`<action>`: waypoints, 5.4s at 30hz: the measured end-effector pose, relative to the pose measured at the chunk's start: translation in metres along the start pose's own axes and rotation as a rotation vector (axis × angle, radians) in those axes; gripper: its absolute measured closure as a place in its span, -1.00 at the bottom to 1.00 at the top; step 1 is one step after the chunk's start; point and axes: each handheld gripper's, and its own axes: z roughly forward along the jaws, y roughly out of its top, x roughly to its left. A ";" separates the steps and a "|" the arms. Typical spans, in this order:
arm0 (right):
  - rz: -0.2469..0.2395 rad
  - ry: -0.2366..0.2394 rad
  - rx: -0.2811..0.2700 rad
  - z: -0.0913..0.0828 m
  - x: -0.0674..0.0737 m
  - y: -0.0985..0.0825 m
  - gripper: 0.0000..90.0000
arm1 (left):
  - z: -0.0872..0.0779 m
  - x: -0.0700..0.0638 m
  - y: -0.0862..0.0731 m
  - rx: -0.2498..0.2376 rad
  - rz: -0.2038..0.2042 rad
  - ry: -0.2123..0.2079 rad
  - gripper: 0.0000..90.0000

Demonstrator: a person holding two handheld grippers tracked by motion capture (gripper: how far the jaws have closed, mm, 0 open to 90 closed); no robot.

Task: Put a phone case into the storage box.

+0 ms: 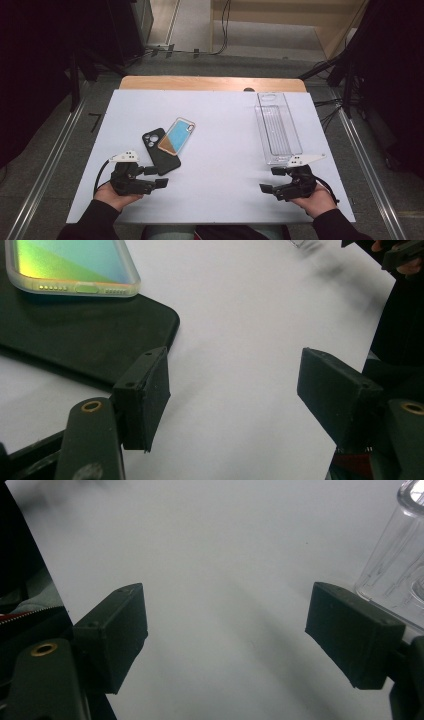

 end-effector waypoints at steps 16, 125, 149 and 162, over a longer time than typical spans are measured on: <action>0.007 0.002 0.006 0.001 0.000 -0.001 -0.66 | 0.000 -0.002 0.002 0.021 -0.015 0.001 -0.35; 0.008 -0.008 -0.010 0.001 0.001 0.001 -0.66 | 0.034 0.037 0.097 -0.078 -0.122 0.201 -0.90; 0.013 -0.017 -0.016 0.000 0.001 0.001 -0.66 | 0.060 0.056 0.122 -0.016 -0.110 0.238 -0.88; 0.017 -0.015 -0.013 0.000 0.001 0.001 -0.66 | 0.081 0.070 0.121 -0.017 -0.123 0.286 -0.88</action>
